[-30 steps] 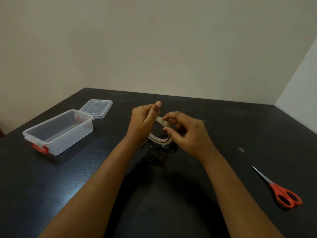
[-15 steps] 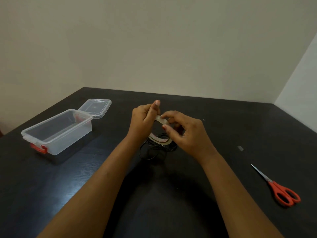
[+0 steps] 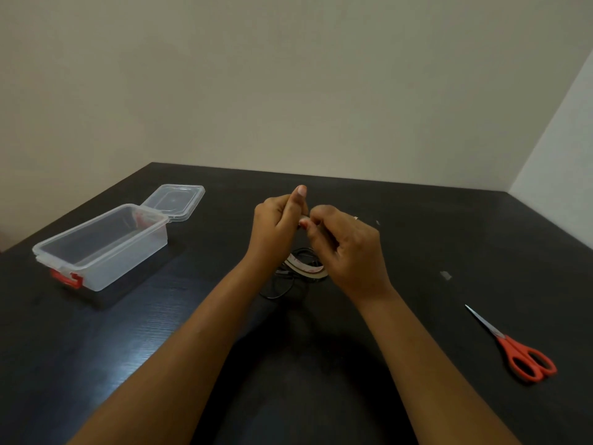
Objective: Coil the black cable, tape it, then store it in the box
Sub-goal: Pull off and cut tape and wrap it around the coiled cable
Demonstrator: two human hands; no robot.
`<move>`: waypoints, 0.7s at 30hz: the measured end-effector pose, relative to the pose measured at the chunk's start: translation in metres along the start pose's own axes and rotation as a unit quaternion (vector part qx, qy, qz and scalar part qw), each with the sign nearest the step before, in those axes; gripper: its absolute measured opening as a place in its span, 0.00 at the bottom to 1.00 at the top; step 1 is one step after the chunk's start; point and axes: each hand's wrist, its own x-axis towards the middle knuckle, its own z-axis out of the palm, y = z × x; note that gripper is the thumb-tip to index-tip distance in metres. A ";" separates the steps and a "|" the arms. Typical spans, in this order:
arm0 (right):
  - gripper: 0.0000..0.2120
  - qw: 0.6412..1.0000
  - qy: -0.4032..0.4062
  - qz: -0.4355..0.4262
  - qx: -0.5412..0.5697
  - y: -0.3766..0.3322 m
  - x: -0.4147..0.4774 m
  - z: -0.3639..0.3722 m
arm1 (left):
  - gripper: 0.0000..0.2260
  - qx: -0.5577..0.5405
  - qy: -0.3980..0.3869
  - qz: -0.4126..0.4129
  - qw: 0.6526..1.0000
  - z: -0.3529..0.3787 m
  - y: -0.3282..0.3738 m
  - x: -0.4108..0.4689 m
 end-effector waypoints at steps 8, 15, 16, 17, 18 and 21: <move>0.06 1.000 -0.008 0.000 0.023 0.002 0.002 -0.003 | 0.22 -0.024 -0.012 -0.019 0.999 0.003 0.003 -0.001; 0.10 1.000 0.003 -0.001 0.021 0.001 0.003 -0.003 | 0.20 -0.038 -0.014 -0.020 0.999 0.004 0.005 -0.002; 0.10 1.000 0.004 0.002 0.024 0.000 0.003 -0.003 | 0.20 -0.039 -0.014 -0.018 0.999 0.003 0.005 -0.002; 0.09 0.999 0.003 0.008 0.032 0.000 0.003 -0.003 | 0.20 -0.040 -0.014 -0.018 0.999 0.003 0.005 -0.001; 0.07 0.999 0.001 0.013 0.043 -0.001 0.003 -0.004 | 0.20 -0.043 -0.015 -0.019 0.999 0.003 0.005 -0.001; 0.06 0.998 0.002 0.015 0.055 -0.002 0.003 -0.004 | 0.22 -0.048 -0.018 -0.023 0.998 0.003 0.005 -0.001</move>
